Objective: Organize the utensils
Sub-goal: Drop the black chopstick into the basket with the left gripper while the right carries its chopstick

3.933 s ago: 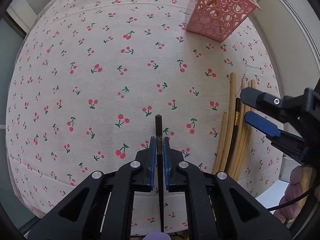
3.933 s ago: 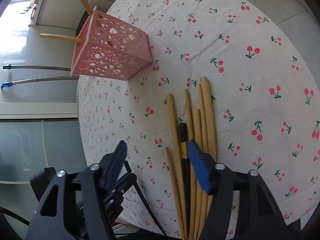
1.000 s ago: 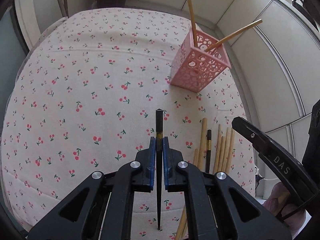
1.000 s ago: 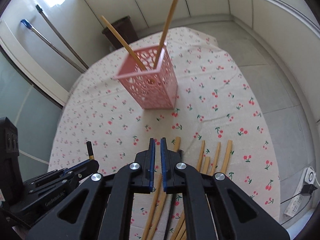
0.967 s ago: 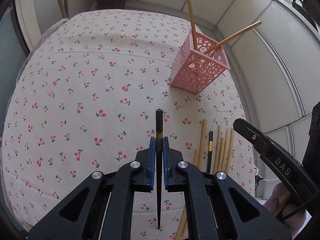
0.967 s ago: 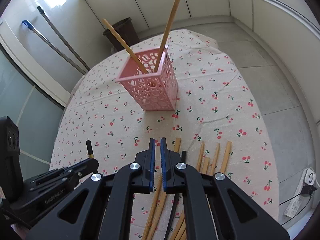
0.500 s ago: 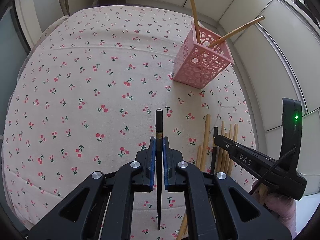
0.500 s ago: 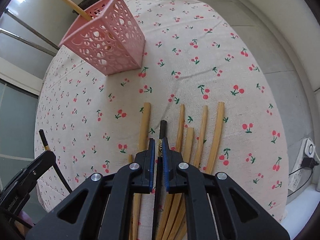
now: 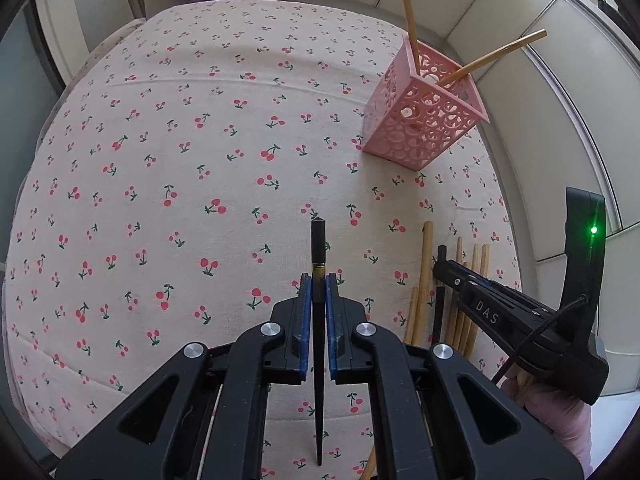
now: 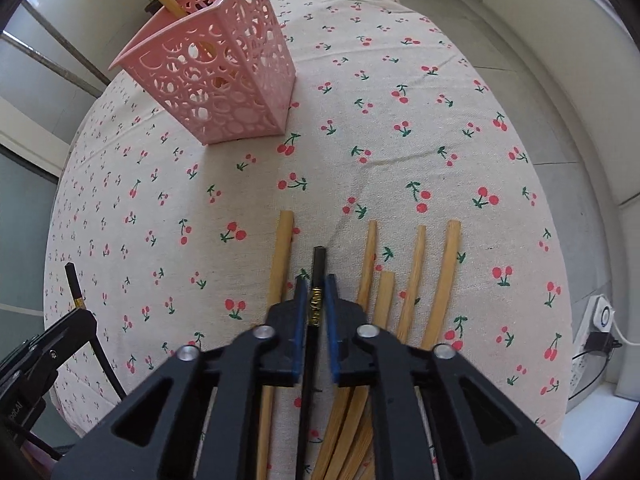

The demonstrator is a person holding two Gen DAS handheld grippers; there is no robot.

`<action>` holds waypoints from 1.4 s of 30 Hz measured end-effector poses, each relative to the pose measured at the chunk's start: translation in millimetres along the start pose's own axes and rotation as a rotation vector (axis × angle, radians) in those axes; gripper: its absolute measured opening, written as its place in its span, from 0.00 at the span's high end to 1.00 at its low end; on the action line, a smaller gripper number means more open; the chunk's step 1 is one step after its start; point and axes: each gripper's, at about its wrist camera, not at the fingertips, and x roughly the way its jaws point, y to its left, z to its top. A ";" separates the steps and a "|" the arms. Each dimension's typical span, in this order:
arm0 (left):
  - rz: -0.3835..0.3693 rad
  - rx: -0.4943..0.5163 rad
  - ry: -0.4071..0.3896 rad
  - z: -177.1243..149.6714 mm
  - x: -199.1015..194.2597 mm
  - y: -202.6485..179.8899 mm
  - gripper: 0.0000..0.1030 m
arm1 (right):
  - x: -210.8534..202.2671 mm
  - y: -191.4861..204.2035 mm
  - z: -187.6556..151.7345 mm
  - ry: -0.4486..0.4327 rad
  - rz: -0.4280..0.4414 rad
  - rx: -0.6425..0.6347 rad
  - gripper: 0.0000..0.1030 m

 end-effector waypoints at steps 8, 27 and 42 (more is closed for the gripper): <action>-0.059 0.035 -0.082 1.1 -24.5 -5.9 0.94 | -43.0 0.2 -4.3 -0.108 0.058 -0.019 0.93; -0.067 0.130 -0.367 -5.9 -137.5 -16.6 0.94 | -209.7 -7.6 -15.3 -0.467 0.214 -0.061 0.93; -0.145 0.112 -0.586 77.8 -202.8 -66.6 0.94 | -296.6 -26.6 54.7 -0.709 0.314 0.024 0.93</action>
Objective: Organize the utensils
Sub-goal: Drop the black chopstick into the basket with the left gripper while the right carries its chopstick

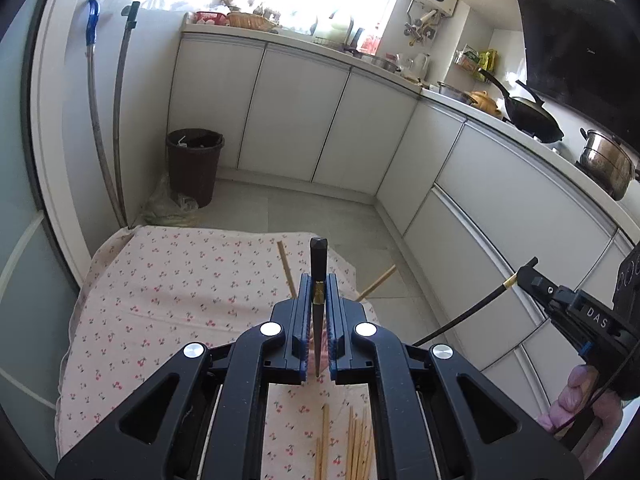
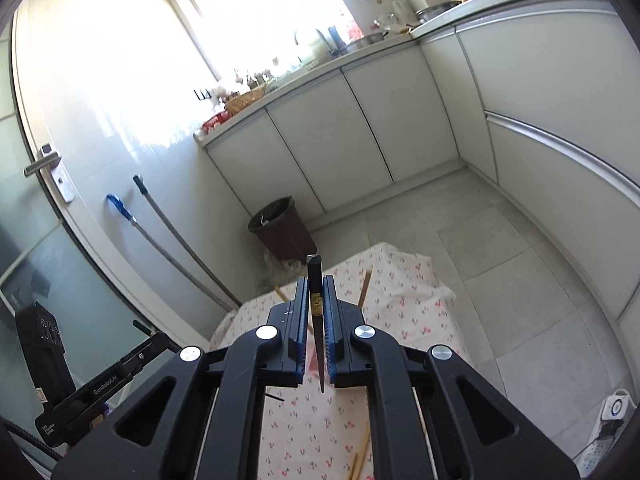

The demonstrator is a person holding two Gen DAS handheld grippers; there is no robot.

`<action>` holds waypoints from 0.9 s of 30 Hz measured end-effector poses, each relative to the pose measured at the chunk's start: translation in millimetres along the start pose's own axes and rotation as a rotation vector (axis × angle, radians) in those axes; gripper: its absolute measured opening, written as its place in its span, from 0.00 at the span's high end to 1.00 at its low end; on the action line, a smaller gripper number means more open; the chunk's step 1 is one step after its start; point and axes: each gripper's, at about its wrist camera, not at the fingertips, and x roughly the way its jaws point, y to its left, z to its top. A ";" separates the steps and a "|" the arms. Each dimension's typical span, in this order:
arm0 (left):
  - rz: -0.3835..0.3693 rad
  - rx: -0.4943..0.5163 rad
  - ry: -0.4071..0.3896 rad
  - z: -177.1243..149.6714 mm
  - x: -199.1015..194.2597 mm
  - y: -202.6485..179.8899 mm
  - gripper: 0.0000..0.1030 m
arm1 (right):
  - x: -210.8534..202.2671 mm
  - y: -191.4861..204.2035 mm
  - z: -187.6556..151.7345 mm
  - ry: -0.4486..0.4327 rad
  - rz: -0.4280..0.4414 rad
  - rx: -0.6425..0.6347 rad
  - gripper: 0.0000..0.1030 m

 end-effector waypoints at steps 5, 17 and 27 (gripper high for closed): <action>0.013 -0.002 -0.004 14.4 38.6 -14.8 0.94 | 10.7 -9.1 12.5 -0.024 -0.009 0.008 0.93; 0.094 -0.132 0.032 3.7 70.1 18.9 0.80 | 42.4 -30.3 18.5 0.011 -0.010 0.074 0.93; 0.094 -0.254 0.085 -9.9 26.6 56.7 0.74 | 68.9 -23.9 15.3 0.006 -0.035 0.083 0.93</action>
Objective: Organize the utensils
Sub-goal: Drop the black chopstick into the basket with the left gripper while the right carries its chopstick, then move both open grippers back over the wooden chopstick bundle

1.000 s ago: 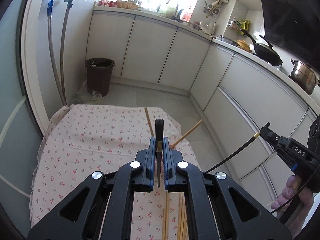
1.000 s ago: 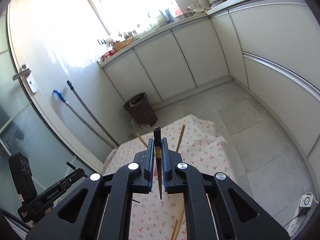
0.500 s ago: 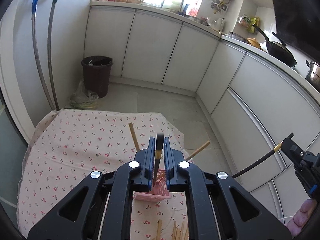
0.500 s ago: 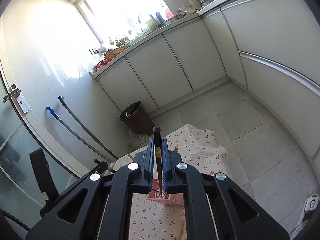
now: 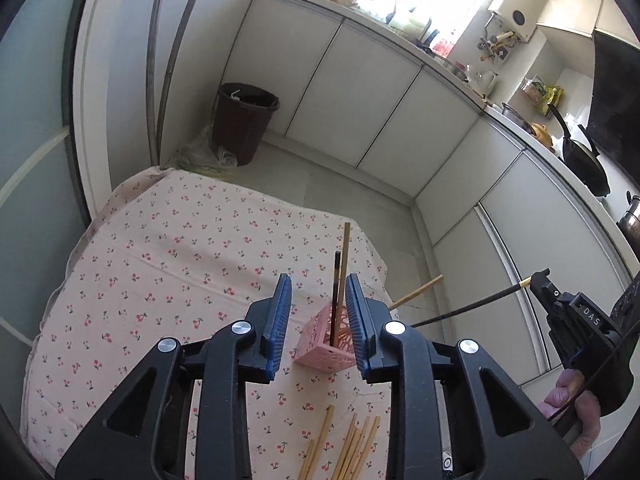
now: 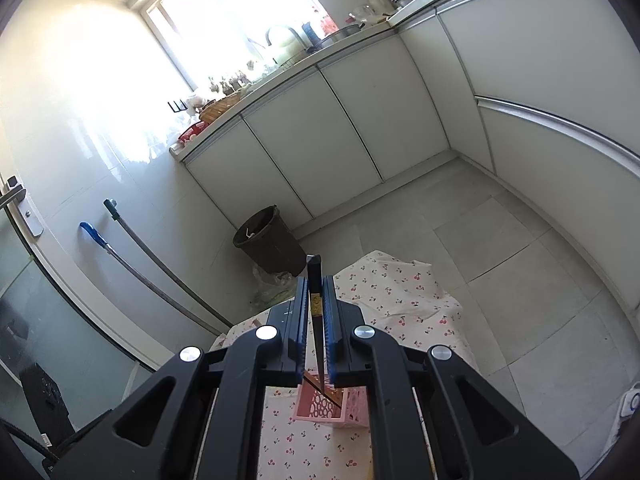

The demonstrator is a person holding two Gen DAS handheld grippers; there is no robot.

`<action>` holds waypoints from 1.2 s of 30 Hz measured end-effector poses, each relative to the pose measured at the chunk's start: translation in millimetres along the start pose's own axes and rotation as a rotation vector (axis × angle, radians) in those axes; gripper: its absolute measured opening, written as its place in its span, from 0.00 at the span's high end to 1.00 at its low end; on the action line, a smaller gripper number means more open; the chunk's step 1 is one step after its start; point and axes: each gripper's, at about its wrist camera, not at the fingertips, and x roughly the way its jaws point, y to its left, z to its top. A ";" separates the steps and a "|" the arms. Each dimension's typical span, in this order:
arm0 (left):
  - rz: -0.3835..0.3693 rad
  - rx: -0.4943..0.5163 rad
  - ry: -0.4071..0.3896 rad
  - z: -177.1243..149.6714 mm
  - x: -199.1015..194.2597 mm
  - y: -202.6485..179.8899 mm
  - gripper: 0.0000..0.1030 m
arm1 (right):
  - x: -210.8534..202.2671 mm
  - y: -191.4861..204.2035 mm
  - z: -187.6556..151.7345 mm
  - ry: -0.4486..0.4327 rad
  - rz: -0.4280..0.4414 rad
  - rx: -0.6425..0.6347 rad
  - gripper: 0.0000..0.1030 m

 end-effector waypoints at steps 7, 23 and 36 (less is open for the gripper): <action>0.009 -0.024 0.038 0.5 10.4 14.5 0.74 | 29.8 12.7 -16.7 0.042 -0.026 -0.025 0.93; -0.033 0.067 0.103 -22.0 23.4 -8.5 0.69 | 39.9 21.1 -53.0 0.140 -0.079 -0.130 0.68; 0.041 0.199 0.158 -57.3 37.2 -26.6 0.47 | 30.8 2.9 -99.5 0.244 -0.223 -0.221 0.35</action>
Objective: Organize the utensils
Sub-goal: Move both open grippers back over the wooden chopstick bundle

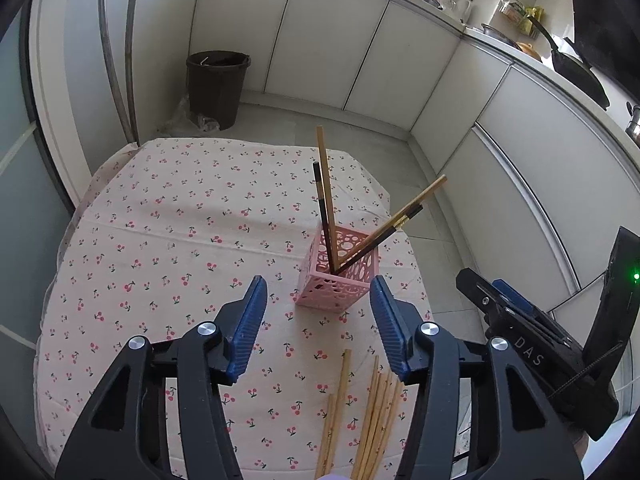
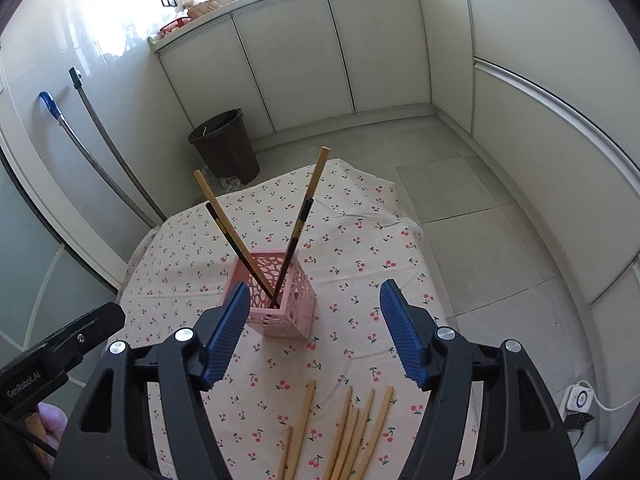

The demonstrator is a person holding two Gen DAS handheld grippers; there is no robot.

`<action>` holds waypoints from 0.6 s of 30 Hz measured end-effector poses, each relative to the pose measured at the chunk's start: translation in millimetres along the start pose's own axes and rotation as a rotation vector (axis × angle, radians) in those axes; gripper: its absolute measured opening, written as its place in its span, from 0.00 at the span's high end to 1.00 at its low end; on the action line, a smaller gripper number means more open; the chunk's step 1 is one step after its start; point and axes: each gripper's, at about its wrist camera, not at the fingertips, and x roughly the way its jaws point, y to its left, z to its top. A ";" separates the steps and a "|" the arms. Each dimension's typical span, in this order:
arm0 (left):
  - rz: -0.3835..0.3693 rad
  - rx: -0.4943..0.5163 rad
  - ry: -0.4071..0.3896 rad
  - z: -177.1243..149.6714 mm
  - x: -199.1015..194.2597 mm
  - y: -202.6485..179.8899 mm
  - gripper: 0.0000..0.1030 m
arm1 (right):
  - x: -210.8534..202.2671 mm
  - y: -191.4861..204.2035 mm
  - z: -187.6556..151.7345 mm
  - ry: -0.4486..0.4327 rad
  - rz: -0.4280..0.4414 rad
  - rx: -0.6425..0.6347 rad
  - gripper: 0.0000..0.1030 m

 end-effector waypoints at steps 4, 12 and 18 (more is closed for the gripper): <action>0.021 0.024 0.011 -10.1 4.2 -3.9 0.34 | -3.6 -8.6 -9.2 0.010 -0.034 0.005 0.27; 0.086 0.069 0.059 -25.3 14.6 -5.1 0.16 | -1.2 -24.3 -23.9 0.060 -0.087 0.033 0.09; 0.101 0.057 0.190 -37.3 38.5 3.5 0.07 | 2.9 -40.0 -42.9 0.139 -0.142 0.048 0.07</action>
